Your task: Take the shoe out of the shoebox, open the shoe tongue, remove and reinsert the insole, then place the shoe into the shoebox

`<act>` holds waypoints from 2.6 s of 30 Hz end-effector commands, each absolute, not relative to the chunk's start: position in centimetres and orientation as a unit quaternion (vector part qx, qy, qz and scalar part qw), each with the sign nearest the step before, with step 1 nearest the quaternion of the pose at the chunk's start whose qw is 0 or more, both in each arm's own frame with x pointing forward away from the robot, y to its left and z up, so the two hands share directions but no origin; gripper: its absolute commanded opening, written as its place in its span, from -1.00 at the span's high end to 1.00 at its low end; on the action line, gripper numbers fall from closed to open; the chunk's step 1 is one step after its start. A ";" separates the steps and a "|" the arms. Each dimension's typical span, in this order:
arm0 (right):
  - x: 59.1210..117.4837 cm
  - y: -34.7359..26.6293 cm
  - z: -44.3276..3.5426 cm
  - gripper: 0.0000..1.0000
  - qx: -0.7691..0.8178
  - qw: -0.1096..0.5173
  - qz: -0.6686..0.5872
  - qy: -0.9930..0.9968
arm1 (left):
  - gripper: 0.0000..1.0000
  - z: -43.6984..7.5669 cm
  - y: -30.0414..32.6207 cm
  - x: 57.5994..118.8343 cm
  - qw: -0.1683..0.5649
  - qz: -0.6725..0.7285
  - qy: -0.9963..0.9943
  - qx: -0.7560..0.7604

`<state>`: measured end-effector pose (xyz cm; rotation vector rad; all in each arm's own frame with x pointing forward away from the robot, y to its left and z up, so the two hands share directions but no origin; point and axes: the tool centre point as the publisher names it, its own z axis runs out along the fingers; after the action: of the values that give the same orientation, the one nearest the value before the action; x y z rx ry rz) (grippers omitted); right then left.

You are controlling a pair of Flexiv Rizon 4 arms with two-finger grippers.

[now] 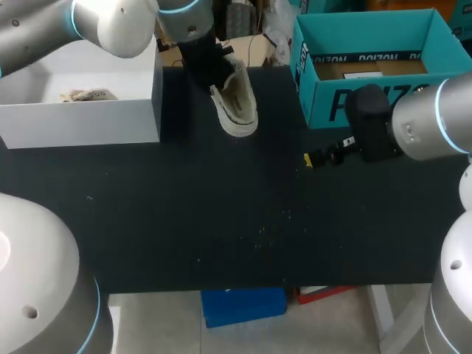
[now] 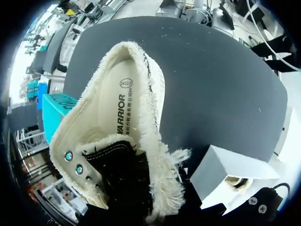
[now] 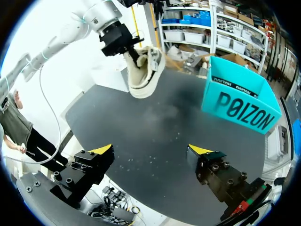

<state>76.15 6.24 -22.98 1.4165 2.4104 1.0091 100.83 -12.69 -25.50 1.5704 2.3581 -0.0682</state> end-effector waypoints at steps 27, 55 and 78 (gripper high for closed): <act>76.2 6.4 -23.0 -1.00 0.475 0.085 0.337 0.808 | 1.00 -22.2 9.5 102.9 0.238 -0.004 0.964 0.119; 76.2 6.4 -23.0 -1.00 0.475 0.085 0.337 0.808 | 1.00 -28.8 20.2 114.5 0.183 0.009 0.982 0.048; 76.2 6.4 -23.0 -1.00 0.475 0.085 0.337 0.808 | 1.00 -40.5 19.3 120.2 0.119 -0.010 0.993 0.015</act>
<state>76.15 6.24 -22.98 1.4166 2.4104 1.0091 118.37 19.53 -38.40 0.0443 2.8784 -0.0363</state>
